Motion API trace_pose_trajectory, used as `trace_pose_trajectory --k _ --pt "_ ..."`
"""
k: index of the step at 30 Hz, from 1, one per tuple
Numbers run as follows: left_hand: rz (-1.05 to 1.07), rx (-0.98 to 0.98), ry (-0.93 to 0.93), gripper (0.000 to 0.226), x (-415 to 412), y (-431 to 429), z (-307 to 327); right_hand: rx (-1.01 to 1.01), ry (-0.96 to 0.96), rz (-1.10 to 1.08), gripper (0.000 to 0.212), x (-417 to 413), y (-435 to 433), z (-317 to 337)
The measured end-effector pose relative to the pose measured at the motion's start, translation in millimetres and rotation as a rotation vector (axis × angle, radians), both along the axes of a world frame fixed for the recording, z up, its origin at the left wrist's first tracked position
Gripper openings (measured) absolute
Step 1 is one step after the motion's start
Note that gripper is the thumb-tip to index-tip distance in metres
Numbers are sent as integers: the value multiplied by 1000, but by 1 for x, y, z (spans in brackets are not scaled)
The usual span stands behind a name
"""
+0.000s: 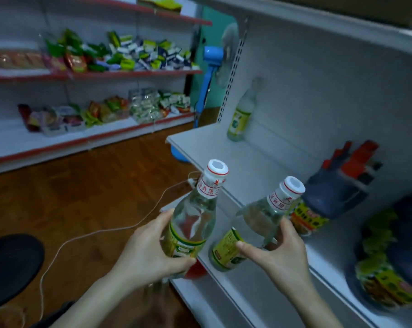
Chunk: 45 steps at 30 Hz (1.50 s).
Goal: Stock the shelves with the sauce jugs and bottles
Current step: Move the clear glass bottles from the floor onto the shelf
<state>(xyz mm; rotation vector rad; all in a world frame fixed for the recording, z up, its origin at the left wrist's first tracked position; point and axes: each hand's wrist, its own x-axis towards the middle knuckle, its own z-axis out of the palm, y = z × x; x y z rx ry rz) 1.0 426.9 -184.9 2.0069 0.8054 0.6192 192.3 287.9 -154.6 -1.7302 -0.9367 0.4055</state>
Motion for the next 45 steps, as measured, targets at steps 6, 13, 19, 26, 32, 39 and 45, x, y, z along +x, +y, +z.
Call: trace_pose_trajectory --k 6,13,19,26,32,39,45 --pt "-25 -21 -76 75 64 28 22 64 -65 -4 61 56 25 24" --pt "50 -33 -147 78 113 60 27 81 -42 -28 64 91 42 26" --pt "22 -78 -156 78 156 104 33 88 13 -99 69 104 71 18" --pt "-57 -119 -109 72 195 163 25 107 61 -234 69 118 120 14" --pt "-172 -88 -73 73 221 202 20 98 50 -288 68 129 154 6" --pt "-280 -47 -88 71 241 232 13 116 45 -316 71 147 178 2" --pt "-323 -60 -95 72 249 245 7 67 111 -439 76 130 179 -49"
